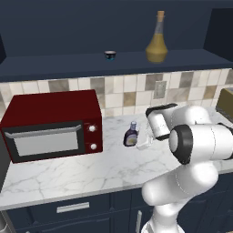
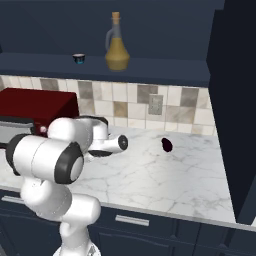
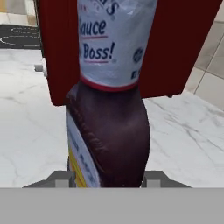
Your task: Pick the oil and vinegar bottle and condiment bottle from the counter and place them in the cabinet.
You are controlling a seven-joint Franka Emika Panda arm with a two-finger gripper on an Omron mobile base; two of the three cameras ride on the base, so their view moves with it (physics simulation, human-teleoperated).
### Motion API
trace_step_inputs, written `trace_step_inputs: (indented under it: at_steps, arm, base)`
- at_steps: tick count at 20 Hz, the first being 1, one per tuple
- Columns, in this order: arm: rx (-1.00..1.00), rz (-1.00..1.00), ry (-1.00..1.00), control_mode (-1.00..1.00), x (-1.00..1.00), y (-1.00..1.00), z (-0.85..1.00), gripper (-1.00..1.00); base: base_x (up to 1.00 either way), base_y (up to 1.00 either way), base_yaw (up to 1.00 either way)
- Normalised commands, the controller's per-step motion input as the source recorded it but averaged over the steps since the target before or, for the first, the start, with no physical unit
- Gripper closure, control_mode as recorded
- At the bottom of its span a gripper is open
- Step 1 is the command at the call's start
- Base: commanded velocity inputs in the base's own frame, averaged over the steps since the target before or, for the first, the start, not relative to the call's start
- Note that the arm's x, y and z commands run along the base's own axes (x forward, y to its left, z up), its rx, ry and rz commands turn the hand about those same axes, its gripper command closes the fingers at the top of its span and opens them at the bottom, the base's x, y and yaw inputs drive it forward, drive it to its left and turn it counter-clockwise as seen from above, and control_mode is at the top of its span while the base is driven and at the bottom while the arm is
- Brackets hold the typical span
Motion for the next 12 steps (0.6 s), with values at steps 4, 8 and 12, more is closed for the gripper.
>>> trace_step_inputs:
  at_steps: [4,8,12]
  arm:
    - [0.00,-0.11,-0.03,-1.00,-0.11,0.00,0.46,1.00]
    - [-0.04,-0.22,0.07,-1.00,0.00,0.03,0.13,1.00]
    - [0.00,-0.26,0.20,-1.00,0.00,0.01,0.14,1.00]
  base:
    - [0.00,0.00,0.00]
    - [0.00,0.00,0.00]
    - [0.00,0.00,0.00]
